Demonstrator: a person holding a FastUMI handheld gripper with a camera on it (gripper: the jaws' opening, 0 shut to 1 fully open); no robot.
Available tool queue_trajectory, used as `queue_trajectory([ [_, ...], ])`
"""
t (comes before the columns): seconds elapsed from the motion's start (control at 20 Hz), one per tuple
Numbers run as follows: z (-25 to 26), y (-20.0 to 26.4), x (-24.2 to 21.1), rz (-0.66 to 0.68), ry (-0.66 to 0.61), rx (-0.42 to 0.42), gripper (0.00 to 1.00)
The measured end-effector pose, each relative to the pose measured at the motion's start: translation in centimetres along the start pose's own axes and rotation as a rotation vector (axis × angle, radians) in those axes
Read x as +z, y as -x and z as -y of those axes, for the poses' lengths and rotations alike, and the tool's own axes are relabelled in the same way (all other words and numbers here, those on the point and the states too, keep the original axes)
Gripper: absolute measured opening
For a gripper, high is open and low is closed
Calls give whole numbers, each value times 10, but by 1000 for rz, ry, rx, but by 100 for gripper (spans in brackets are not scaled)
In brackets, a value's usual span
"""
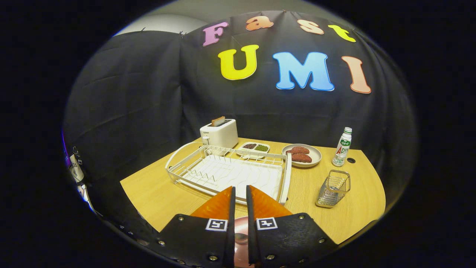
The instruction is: Take the plate from the dish rack, then take the spoon from the basket and place it into the plate.
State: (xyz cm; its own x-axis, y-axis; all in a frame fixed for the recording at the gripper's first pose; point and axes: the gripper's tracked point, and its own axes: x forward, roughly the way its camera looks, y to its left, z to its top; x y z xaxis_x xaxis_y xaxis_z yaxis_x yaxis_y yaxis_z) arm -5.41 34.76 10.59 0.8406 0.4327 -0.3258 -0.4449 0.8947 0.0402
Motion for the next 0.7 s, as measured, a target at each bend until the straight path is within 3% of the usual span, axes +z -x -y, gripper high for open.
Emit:
queue_trajectory([
  [0.25, 22, 14, 19, 58, 3, -47, 14],
  [0.7, 99, 62, 68, 205, -24, -230, 15],
])
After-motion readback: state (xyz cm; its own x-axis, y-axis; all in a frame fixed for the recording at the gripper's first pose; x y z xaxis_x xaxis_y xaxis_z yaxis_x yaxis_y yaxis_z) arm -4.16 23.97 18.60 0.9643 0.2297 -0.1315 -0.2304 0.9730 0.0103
